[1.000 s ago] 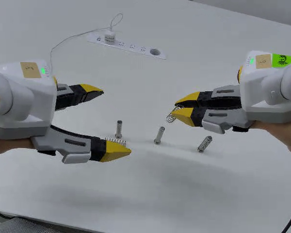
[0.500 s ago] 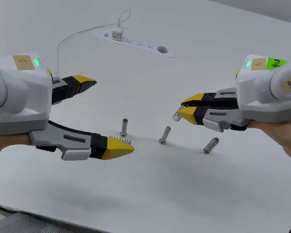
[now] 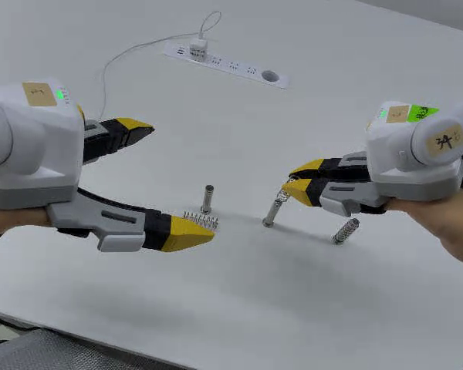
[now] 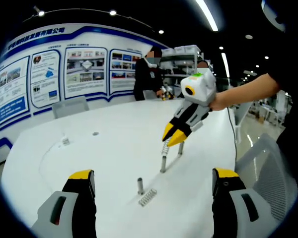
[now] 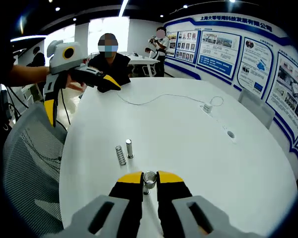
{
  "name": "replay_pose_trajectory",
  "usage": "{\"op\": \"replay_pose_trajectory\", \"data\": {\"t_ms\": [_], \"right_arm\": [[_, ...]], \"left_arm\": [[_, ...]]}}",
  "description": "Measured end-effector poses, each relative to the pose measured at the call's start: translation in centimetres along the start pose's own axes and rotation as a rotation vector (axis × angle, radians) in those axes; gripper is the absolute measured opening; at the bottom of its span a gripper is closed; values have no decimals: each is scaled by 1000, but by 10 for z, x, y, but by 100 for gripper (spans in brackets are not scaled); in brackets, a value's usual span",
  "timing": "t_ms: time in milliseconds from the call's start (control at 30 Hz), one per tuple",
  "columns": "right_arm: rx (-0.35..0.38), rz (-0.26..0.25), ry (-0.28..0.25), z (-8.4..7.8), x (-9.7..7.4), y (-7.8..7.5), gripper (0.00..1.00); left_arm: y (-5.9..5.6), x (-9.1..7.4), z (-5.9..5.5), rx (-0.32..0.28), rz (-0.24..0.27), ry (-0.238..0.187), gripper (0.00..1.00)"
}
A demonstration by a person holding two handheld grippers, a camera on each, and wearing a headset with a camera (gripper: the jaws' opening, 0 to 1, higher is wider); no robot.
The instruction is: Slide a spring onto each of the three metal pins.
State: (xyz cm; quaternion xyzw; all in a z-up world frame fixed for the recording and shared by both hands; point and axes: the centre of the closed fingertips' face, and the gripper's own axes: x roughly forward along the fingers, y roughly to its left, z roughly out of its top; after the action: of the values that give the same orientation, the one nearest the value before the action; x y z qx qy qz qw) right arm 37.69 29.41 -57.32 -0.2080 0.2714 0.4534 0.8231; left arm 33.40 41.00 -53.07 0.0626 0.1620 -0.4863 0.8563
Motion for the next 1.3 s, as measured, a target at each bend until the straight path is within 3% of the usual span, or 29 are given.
{"op": "replay_pose_trajectory", "data": {"t_ms": [500, 767, 1300], "right_arm": [[42, 19, 7, 0, 8, 0, 10], [29, 37, 61, -6, 8, 5, 11], [23, 34, 116, -23, 29, 4, 11]], "left_arm": [[-1, -2, -9, -17, 3, 21, 99], [-1, -1, -11, -25, 1, 24, 98], [1, -5, -13, -34, 7, 29, 98]]}}
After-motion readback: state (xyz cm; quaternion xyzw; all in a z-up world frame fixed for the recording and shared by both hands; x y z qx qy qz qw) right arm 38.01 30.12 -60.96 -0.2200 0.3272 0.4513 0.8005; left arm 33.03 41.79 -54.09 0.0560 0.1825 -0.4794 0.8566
